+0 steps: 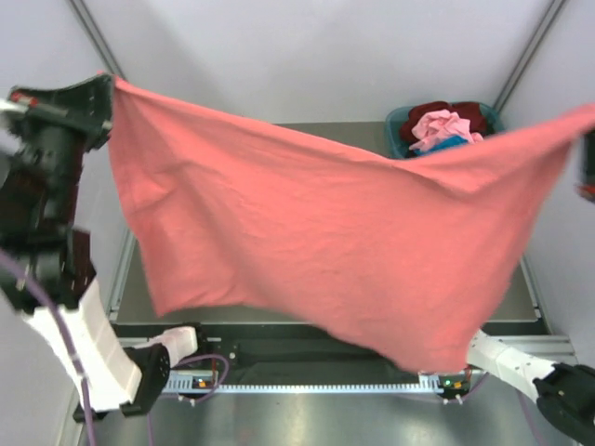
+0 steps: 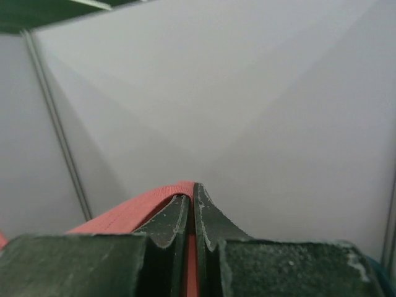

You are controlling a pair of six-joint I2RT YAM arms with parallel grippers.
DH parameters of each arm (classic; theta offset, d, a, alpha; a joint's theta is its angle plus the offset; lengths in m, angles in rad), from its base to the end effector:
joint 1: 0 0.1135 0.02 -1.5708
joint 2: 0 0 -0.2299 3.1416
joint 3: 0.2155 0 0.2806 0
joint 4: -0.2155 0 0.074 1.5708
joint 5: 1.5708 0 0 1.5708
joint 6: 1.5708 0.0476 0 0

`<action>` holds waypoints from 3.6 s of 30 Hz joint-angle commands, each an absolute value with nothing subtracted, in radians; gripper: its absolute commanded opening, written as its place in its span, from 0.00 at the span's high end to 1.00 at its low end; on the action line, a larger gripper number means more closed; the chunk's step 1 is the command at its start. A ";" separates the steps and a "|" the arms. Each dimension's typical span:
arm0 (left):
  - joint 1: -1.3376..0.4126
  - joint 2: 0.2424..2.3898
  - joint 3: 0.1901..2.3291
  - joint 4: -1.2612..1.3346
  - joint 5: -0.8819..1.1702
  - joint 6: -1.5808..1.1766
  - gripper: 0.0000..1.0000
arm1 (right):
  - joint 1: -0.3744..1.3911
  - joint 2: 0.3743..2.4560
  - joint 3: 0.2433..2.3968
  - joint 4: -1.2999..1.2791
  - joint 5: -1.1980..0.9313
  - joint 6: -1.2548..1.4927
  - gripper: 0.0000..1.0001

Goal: Fold and stack the t-shirts
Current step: Flatten the tshirt out

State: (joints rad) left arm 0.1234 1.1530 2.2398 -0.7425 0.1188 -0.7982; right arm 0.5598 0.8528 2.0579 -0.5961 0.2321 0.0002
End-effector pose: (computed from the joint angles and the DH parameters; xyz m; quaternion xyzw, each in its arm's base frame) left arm 0.1151 0.0086 0.6351 -0.2120 0.5362 -0.3025 0.7590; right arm 0.0138 -0.0043 0.6329 -0.0282 0.4699 0.1919 0.8611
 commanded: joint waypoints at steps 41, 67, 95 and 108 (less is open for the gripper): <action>0.137 1.183 2.117 -0.603 -0.018 -0.686 1.00 | 0.416 0.999 2.151 -0.615 0.222 -0.071 1.00; 0.155 1.793 2.249 -0.316 0.101 -0.798 1.00 | 0.303 1.744 2.428 -0.250 0.155 -0.053 1.00; 0.233 1.186 1.270 -0.285 -0.034 -0.631 1.00 | 0.281 1.030 1.258 -0.411 -0.284 0.106 1.00; 0.235 0.962 0.976 -0.529 -0.118 -0.672 1.00 | 0.287 0.838 1.069 -0.862 -0.198 0.198 1.00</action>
